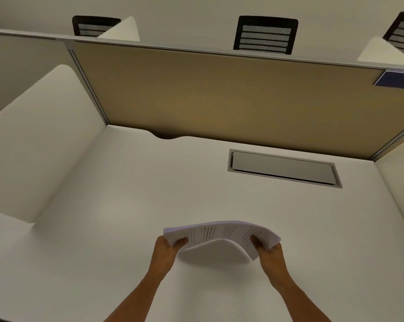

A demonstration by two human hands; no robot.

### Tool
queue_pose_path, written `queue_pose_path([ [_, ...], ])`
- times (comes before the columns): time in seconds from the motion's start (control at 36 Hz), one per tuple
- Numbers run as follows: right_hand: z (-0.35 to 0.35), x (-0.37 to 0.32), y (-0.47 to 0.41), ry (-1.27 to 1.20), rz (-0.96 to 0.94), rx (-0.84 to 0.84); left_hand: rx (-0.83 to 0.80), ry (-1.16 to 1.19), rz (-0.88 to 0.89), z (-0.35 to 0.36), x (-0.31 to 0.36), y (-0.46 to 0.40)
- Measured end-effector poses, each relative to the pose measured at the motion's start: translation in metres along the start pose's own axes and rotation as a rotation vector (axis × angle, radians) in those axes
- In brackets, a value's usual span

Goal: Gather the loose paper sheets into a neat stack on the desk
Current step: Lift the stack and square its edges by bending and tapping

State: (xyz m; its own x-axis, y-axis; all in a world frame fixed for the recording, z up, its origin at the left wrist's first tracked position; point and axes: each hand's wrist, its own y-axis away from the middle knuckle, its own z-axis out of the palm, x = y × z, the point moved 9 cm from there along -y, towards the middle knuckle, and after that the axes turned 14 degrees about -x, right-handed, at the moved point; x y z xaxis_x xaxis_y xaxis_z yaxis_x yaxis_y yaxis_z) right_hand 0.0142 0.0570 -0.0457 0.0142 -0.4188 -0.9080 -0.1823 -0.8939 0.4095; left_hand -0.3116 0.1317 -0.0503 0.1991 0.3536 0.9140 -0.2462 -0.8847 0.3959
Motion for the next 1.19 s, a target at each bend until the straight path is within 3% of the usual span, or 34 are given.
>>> queue_pose_path([
  [0.22, -0.004, 0.017, 0.008, -0.016, 0.025, 0.046, -0.015, -0.057, -0.004, 0.008, -0.008, -0.002],
  [0.56, -0.005, 0.026, -0.003, 0.158, 0.105, 0.003, 0.005, -0.043, -0.081, 0.014, -0.027, 0.000],
  [0.72, -0.012, -0.009, -0.016, 0.358, 0.105, -0.180, -0.128, 0.025, -0.075, 0.001, -0.003, -0.002],
  [0.89, -0.011, -0.062, -0.016, 0.355, 0.074, -0.399, -0.131, 0.146, -0.055, -0.029, 0.041, -0.008],
  [1.08, -0.003, -0.124, -0.004, 0.389, 0.044, -0.580, -0.207, -0.151, 0.044, -0.046, 0.102, -0.004],
  [1.19, -0.002, -0.142, 0.000, 0.474, 0.048, -0.621, -0.250, -0.477, -0.050, -0.051, 0.114, 0.001],
])
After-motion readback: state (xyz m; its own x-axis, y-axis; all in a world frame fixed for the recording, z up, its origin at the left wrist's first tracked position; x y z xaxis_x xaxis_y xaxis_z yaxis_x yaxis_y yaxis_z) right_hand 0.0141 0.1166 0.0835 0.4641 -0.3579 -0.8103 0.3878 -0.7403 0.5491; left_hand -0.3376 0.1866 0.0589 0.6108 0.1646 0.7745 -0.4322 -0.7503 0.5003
